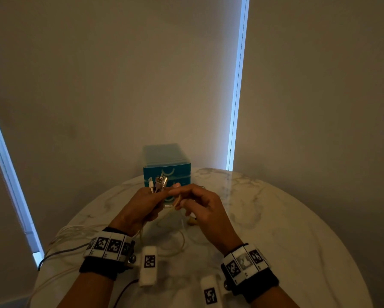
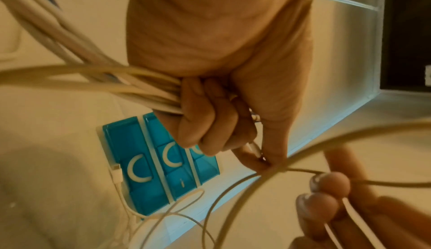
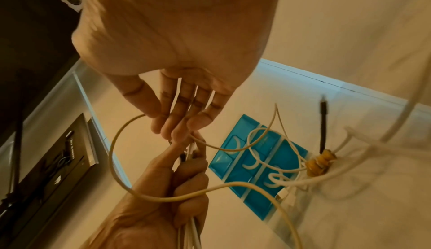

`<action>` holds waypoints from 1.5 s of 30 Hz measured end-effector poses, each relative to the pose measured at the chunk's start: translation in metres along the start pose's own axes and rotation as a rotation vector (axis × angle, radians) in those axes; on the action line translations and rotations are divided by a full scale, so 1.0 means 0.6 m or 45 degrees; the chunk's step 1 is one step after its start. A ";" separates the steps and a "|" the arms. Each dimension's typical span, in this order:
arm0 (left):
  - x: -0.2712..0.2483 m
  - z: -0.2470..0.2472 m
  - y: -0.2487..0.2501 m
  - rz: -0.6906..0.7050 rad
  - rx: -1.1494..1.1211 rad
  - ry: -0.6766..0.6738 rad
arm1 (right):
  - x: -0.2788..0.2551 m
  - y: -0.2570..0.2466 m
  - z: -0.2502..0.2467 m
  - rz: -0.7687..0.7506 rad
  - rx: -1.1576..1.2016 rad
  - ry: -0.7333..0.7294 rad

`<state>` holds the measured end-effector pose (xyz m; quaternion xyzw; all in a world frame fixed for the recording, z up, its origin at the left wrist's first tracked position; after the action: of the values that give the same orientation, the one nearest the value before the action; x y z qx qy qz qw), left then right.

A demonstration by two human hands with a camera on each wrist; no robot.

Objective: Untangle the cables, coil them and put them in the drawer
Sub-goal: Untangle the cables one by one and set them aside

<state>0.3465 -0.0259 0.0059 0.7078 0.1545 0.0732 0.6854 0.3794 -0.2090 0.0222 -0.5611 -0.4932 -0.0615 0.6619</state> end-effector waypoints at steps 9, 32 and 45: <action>-0.008 0.011 -0.009 -0.090 0.298 -0.071 | -0.005 -0.018 0.034 -0.105 -0.059 -0.202; -0.019 0.033 -0.010 -0.088 0.657 -0.198 | -0.031 0.154 -0.088 0.900 0.107 0.515; 0.010 0.031 -0.027 -0.036 0.610 -0.036 | 0.011 0.077 -0.106 0.663 -0.041 0.312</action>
<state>0.3563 -0.0411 -0.0117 0.8489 0.1679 0.0150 0.5009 0.4489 -0.2403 0.0029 -0.6677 -0.2477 0.0355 0.7011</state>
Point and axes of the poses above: each hand's wrist, its own x-axis towards the middle knuckle, its own z-axis out of the palm, y = z × x, the point moved 5 cm from there along x, towards the middle knuckle, and after that the axes turned 10 degrees about -z, right-handed, at the moved point
